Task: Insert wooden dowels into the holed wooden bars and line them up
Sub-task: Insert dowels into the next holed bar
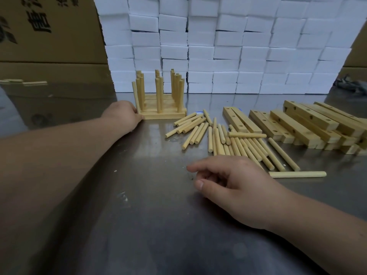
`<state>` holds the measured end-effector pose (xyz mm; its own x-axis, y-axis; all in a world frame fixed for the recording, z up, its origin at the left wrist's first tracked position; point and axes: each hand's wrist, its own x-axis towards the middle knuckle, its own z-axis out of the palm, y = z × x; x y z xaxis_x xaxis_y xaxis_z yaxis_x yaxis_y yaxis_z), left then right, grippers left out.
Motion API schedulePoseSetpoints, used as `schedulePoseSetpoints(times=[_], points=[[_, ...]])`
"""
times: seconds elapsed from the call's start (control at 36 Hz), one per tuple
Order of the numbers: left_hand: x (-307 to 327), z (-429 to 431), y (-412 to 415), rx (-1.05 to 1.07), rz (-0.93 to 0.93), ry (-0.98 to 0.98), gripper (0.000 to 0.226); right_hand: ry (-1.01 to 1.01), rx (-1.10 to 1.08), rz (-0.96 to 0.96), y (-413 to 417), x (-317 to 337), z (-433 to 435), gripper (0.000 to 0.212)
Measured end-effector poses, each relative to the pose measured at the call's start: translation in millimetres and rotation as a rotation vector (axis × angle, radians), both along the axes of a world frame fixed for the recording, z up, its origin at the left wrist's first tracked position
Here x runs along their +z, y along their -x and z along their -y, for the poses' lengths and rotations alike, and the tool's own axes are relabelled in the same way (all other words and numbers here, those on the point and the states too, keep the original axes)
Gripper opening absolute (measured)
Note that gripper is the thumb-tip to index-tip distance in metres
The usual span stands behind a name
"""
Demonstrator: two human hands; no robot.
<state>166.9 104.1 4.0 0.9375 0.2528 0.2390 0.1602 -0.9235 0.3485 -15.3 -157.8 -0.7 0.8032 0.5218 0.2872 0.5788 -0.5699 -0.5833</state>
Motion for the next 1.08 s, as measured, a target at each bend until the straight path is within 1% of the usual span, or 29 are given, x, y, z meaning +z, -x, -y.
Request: schedulePoseSetpoints(times=[0.22, 0.28, 0.39, 0.64, 0.69, 0.78, 0.81, 0.92, 0.97, 1.03, 1.08], points=[[-5, 2, -8, 0.019, 0.034, 0.01, 0.027, 0.002, -0.014, 0.003, 1, 1, -3, 0.044], [-5, 2, -10, 0.029, 0.033, 0.013, 0.028, 0.005, -0.013, 0.002, 0, 1, -3, 0.042], [-4, 5, -16, 0.063, 0.02, 0.027, 0.03, 0.004, -0.015, -0.009, 0, 1, -2, 0.03], [-5, 4, -26, 0.091, 0.008, 0.077, 0.031, 0.002, -0.01, -0.01, 1, 2, -2, 0.034], [-5, 5, -24, 0.093, 0.017, 0.07, 0.033, 0.01, -0.01, -0.004, 1, 2, -2, 0.034], [-5, 10, -16, 0.099, 0.074, 0.071, 0.044, 0.008, -0.019, -0.013, 0, 1, -2, 0.032], [-5, 12, -12, 0.095, 0.1, 0.07, 0.044, 0.005, -0.021, -0.018, 0, 1, -2, 0.032], [-3, 27, 11, -0.017, 0.167, 0.053, 0.023, 0.012, -0.029, -0.003, 0, 0, -3, 0.031], [-2, 38, 27, -0.091, 0.144, 0.118, 0.021, 0.008, -0.029, -0.002, 0, 0, -3, 0.031], [-3, 52, 41, -0.164, 0.107, 0.248, 0.021, 0.005, -0.027, 0.001, 0, 0, -3, 0.031], [-5, 65, 52, -0.184, 0.069, 0.378, 0.019, 0.016, -0.023, 0.019, 1, 1, -2, 0.031]])
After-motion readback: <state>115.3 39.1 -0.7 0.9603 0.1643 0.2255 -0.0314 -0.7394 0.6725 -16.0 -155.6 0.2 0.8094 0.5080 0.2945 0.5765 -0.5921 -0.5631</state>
